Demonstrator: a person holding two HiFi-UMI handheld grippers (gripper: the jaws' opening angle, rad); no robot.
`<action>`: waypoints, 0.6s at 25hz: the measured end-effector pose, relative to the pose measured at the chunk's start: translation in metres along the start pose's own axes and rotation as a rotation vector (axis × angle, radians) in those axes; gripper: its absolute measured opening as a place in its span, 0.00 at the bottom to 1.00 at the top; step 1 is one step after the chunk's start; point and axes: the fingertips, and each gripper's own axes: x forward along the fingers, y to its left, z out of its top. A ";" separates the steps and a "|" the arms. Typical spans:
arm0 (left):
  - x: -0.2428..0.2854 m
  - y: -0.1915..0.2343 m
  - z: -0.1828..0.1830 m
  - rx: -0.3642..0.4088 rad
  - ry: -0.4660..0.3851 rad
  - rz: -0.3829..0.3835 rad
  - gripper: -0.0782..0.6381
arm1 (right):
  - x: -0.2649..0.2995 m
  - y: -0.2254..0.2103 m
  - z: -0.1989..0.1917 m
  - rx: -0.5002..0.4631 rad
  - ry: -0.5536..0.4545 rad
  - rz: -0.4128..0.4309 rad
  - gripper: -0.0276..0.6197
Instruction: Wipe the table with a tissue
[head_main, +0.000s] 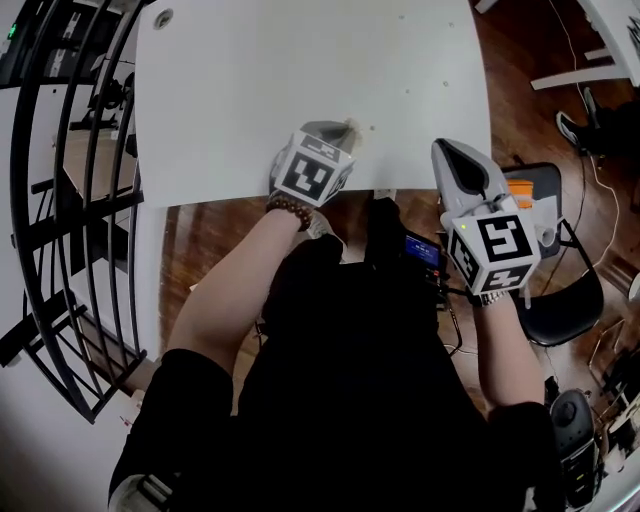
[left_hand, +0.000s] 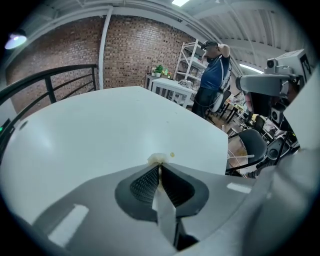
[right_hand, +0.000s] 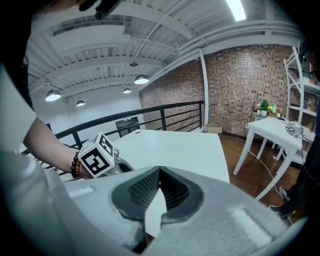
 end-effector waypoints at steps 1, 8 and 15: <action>0.006 -0.001 0.003 -0.004 0.001 0.003 0.16 | 0.002 -0.008 -0.002 0.002 0.001 0.005 0.03; 0.017 -0.011 0.012 -0.007 0.019 0.005 0.16 | 0.011 -0.022 -0.009 0.020 0.010 0.050 0.03; 0.025 -0.019 0.017 0.004 0.028 0.000 0.16 | 0.012 -0.028 -0.011 0.029 0.009 0.064 0.03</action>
